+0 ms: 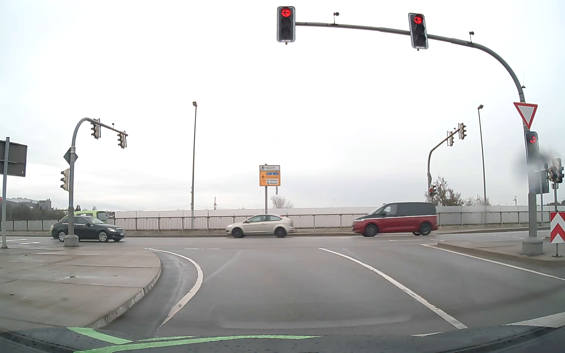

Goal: Follow the waypoints while adhering to traffic rules and regulations

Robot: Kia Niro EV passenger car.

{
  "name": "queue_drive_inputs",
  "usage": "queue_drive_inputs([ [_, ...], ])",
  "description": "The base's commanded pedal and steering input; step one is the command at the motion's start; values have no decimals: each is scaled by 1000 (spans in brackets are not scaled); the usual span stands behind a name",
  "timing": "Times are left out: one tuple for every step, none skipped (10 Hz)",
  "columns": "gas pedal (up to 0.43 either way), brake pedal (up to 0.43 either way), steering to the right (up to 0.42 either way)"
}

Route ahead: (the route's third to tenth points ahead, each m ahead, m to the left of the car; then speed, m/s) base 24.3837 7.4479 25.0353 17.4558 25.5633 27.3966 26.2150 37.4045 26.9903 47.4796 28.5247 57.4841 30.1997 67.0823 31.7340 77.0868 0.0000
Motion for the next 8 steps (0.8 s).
queue_drive_inputs([
  [0,390,-14],
  [0,390,-14],
  [0,390,-13],
  [0,390,-14],
  [0,390,-14],
  [0,390,-14],
  [0,390,-14],
  [0,390,-14],
])
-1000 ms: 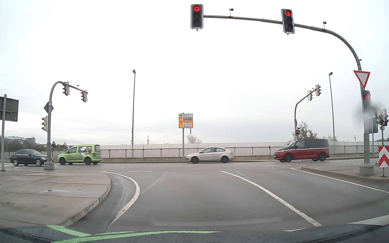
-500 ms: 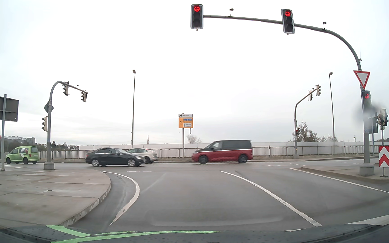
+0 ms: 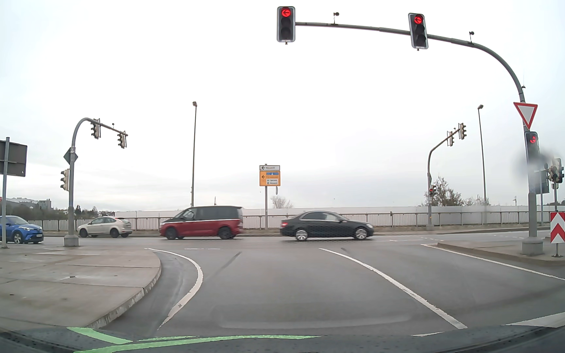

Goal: Follow the waypoints while adhering to traffic rules and regulations

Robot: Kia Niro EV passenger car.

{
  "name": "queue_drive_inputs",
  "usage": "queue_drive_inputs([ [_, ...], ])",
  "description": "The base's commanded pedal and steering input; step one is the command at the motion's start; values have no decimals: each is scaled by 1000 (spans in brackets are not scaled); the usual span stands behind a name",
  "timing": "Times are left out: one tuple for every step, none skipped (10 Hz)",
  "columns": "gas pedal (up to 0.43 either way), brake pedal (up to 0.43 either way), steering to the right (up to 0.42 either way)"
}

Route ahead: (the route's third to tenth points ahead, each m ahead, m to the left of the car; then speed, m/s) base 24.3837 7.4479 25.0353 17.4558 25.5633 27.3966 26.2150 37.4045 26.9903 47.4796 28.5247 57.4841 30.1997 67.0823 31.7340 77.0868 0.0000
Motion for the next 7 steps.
queue_drive_inputs([
  [0,390,-14],
  [0,390,-14],
  [0,390,-14],
  [0,390,-13],
  [0,390,-14],
  [0,390,-14],
  [0,390,-13],
])
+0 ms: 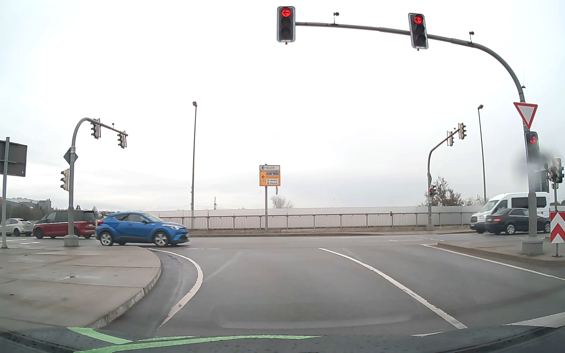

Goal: Follow the waypoints while adhering to traffic rules and regulations

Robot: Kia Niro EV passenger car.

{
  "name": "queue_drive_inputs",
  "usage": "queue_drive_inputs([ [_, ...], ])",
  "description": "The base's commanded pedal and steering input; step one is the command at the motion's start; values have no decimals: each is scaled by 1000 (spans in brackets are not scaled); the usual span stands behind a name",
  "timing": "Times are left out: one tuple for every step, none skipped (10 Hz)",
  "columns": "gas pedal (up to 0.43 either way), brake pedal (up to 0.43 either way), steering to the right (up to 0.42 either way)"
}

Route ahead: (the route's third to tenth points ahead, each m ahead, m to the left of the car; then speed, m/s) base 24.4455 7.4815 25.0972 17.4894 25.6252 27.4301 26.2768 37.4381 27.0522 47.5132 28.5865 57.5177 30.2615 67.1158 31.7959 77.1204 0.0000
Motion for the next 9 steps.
queue_drive_inputs([
  [0,390,-14],
  [0,390,-14],
  [0,390,-13],
  [0,390,-14],
  [0,390,-14],
  [0,390,-14],
  [0,396,-14],
  [0,390,-14],
  [0,390,-14],
])
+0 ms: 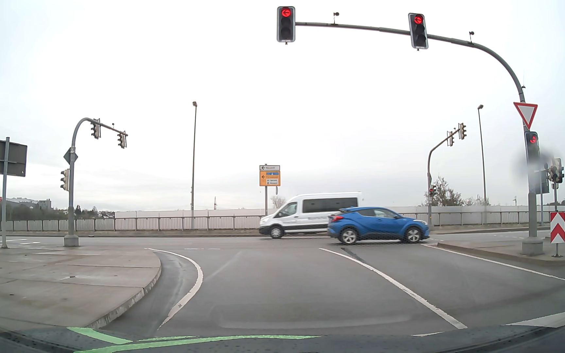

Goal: Follow the waypoints while adhering to traffic rules and regulations

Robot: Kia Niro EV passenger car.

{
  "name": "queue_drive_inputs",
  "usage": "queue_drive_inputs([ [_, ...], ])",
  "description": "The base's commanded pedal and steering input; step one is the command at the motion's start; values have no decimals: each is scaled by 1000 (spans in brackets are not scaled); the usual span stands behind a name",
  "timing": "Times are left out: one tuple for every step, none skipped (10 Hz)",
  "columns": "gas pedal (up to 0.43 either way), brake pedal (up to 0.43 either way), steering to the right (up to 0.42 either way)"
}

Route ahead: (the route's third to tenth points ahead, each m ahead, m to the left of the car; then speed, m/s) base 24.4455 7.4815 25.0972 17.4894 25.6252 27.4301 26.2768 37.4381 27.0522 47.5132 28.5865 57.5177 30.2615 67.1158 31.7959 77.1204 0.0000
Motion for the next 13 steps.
queue_drive_inputs([
  [0,390,-13],
  [0,390,-14],
  [0,390,-14],
  [0,390,-13],
  [0,390,-14],
  [0,390,-13],
  [0,390,-14],
  [0,390,-14],
  [0,390,-14],
  [0,390,-14],
  [0,390,-14],
  [0,390,-14],
  [0,390,-13],
])
